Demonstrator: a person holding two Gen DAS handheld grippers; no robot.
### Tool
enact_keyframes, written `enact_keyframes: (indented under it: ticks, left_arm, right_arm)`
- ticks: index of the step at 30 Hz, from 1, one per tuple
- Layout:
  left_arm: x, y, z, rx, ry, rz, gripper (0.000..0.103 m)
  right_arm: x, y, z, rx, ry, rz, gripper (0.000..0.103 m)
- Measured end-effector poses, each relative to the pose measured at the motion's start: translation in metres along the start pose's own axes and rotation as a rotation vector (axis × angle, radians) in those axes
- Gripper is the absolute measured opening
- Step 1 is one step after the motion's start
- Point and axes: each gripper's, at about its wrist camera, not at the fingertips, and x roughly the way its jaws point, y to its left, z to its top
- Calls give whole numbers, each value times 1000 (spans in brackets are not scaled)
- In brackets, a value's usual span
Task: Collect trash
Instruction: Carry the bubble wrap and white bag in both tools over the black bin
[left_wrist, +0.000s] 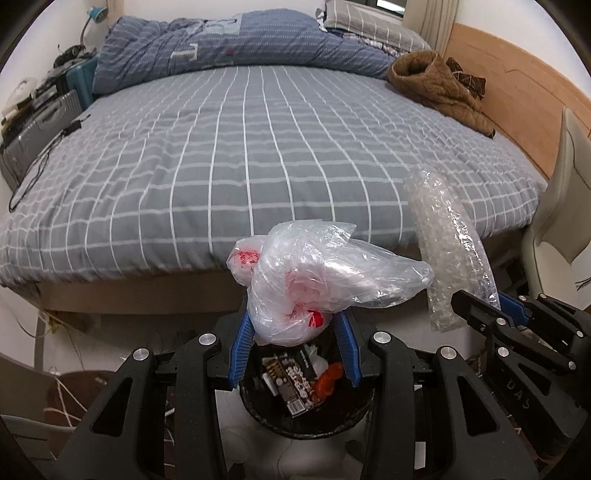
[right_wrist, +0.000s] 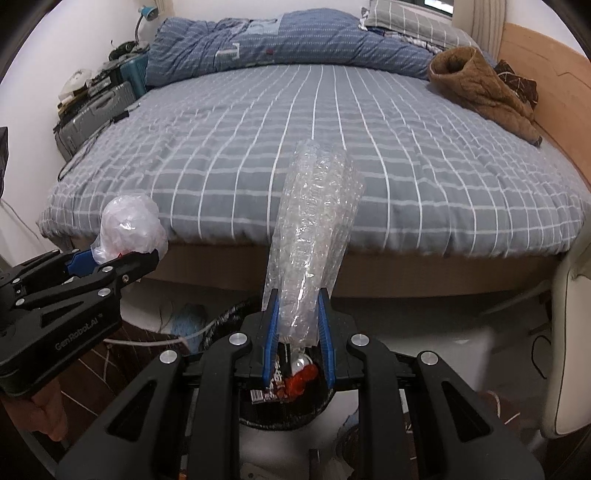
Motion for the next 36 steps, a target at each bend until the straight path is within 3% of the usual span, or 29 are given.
enact_keyframes:
  ticks: [10, 20, 25, 30, 36]
  left_arm:
    - [56, -11, -41, 28, 105, -17, 40]
    - [110, -26, -50, 46, 206, -38, 40]
    - [123, -38, -48, 67, 215, -59, 40]
    - [129, -42, -55, 84, 215, -67, 45]
    - [134, -34, -63, 94, 215, -36, 63]
  right_arm:
    - [36, -8, -41, 32, 94, -11, 19]
    - [72, -36, -56, 78, 174, -31, 19]
    - [80, -53, -59, 102, 194, -48, 19]
    - [86, -54, -63, 106, 210, -50, 19]
    - [94, -42, -62, 90, 220, -39, 19]
